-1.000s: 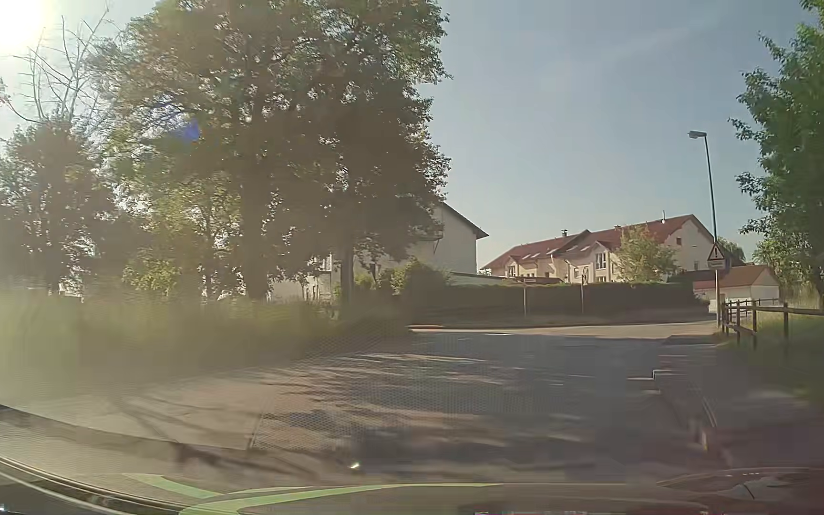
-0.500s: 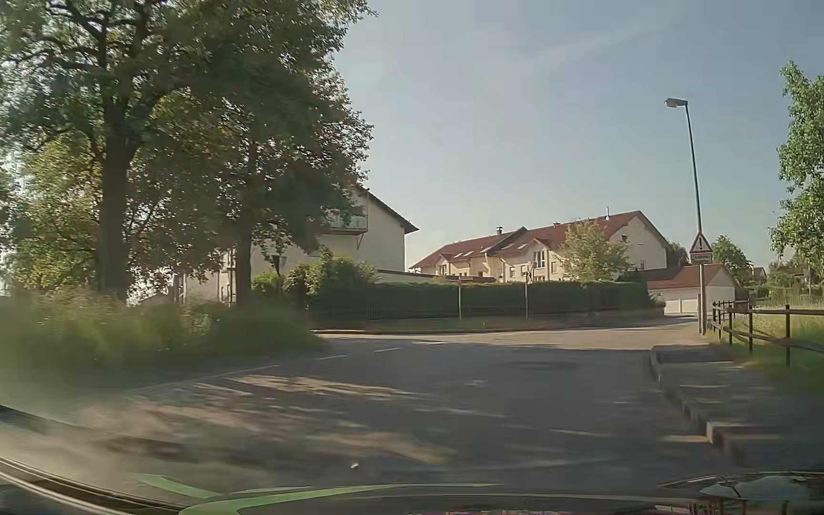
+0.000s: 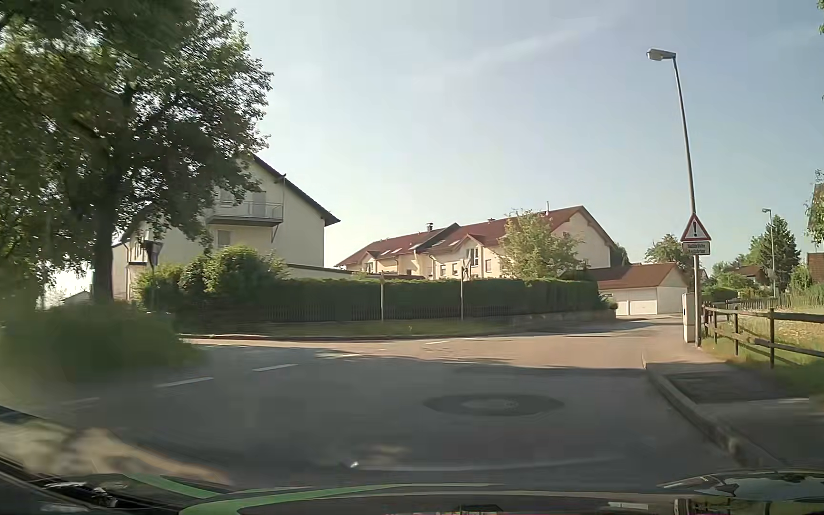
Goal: Follow the waypoints while adhering to traffic rules and regulations
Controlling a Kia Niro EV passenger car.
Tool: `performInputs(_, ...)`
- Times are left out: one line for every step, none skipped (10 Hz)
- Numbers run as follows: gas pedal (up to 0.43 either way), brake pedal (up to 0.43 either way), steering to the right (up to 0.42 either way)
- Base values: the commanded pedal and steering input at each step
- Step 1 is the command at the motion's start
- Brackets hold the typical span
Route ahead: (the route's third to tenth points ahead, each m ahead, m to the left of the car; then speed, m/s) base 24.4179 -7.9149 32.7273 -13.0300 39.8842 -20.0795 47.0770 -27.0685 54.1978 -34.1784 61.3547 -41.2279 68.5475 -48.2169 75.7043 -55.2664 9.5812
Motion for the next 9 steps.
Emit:
performInputs(0.157, 0.0, 0.12)
performInputs(0.157, 0.0, 0.118)
performInputs(0.157, 0.0, 0.114)
performInputs(0.157, 0.0, 0.112)
performInputs(0.157, 0.0, 0.109)
performInputs(0.157, 0.0, 0.107)
performInputs(0.157, 0.0, 0.103)
performInputs(0.157, 0.0, 0.102)
performInputs(0.157, 0.0, 0.102)
